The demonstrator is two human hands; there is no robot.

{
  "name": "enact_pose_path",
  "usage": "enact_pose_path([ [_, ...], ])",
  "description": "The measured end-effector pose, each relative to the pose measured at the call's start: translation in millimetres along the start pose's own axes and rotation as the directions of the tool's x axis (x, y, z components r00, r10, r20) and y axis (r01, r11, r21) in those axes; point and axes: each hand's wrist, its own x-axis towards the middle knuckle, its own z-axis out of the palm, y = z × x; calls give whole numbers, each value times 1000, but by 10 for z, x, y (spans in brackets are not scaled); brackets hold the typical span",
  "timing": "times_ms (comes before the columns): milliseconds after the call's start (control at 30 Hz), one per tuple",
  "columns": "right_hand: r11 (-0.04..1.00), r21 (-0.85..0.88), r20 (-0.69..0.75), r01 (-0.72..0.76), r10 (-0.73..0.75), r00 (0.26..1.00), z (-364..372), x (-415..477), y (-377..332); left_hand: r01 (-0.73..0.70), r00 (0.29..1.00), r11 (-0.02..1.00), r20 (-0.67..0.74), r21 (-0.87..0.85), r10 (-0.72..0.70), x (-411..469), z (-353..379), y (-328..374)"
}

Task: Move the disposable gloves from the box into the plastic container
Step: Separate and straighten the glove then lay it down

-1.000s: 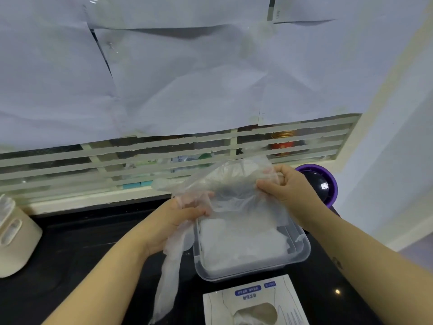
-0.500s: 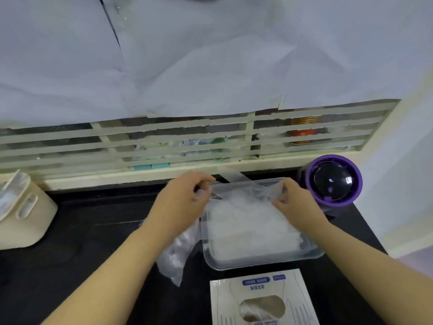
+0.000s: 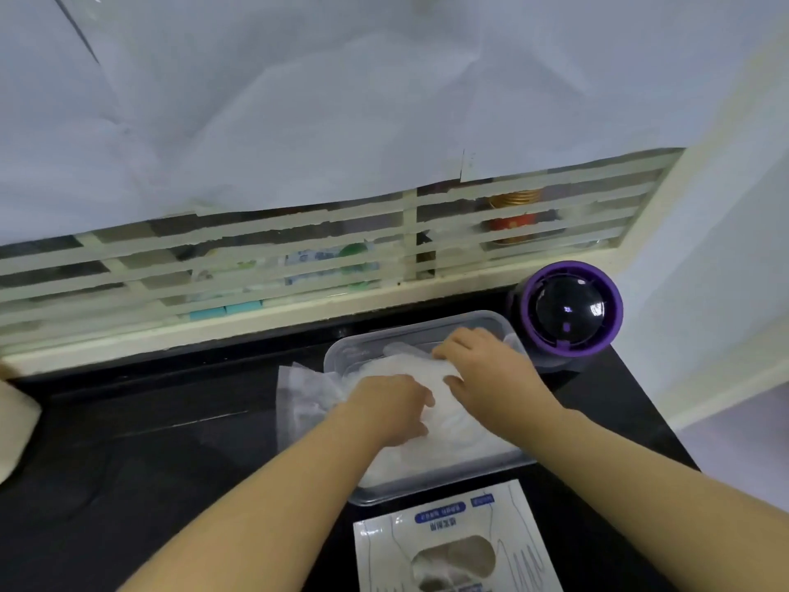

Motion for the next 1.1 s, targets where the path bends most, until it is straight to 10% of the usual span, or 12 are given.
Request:
enact_pose_path([
  [200,990,-34,562,-140,135,816,432,37,43,41,999,997,24,-69,-39,156,135,-22],
  [633,983,-122,742,-134,180,646,613,71,199,246,961,947,176,-206,-212,371,404,-123],
  [767,984,-54,727,-171,156,669,432,67,154,188,977,970,128,-152,-169,201,157,-84],
  [900,953,172,617,-250,94,781,0,19,101,83,992,893,-53,-443,-119,-268,-338,-154],
  [1100,688,652,416,-320,30,909,-630,-7,-264,-205,825,433,-393,-878,-406,-839,-866,-238],
])
